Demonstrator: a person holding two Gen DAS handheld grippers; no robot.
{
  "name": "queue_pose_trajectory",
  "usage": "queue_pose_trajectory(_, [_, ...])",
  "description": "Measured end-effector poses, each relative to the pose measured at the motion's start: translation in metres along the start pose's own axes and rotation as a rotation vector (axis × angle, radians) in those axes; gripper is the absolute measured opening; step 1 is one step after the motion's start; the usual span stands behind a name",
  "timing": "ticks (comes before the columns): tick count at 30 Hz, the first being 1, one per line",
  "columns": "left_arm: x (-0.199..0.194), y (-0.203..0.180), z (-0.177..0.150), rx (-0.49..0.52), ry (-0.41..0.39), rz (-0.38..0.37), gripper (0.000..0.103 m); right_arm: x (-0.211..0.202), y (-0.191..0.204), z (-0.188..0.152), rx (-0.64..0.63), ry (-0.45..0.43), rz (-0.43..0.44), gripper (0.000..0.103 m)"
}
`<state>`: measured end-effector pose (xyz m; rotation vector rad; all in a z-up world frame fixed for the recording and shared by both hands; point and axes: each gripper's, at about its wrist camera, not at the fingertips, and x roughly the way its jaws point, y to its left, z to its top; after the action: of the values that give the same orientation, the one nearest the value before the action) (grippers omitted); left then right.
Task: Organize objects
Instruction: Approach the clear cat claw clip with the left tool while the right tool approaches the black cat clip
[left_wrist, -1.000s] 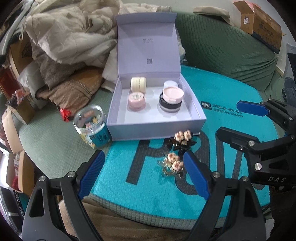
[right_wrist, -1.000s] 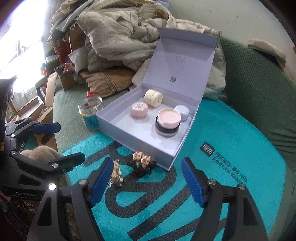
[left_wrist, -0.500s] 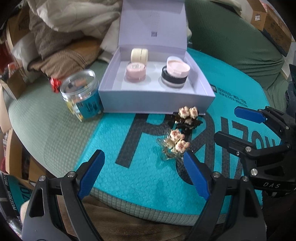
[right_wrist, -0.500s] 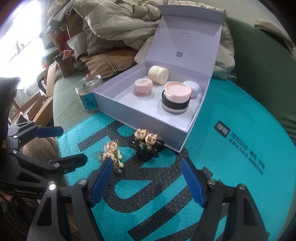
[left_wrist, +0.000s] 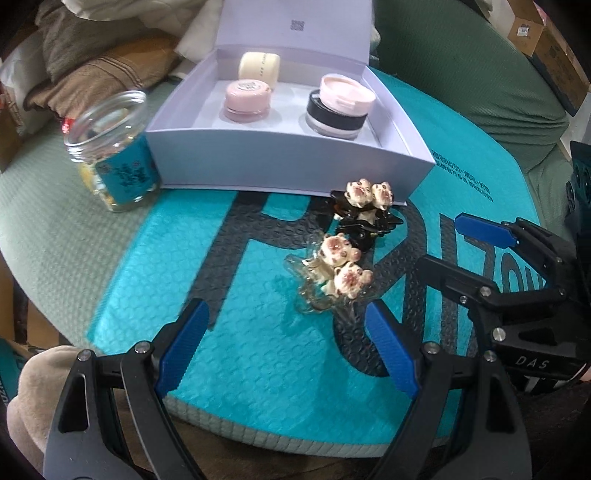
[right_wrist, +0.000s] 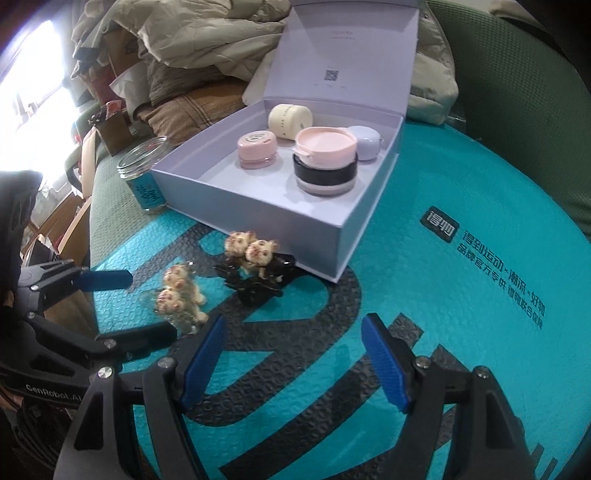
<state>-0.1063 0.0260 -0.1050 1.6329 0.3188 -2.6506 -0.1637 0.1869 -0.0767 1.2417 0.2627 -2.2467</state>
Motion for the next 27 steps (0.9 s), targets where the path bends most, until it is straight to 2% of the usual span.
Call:
queue_pose_trajectory(6, [0.020, -0.004, 0.003, -0.001, 0.022, -0.043, 0.086, 0.002, -0.005, 0.001, 0.018, 0.006, 0.022, 0.076])
queue_pose_trajectory(13, [0.027, -0.004, 0.007, 0.024, -0.036, 0.051, 0.086, 0.012, 0.011, 0.003, -0.012, 0.024, 0.049, 0.076])
queue_pose_trajectory(27, [0.022, 0.045, 0.003, -0.079, -0.131, 0.155, 0.086, 0.036, 0.039, 0.027, -0.063, 0.020, 0.053, 0.076])
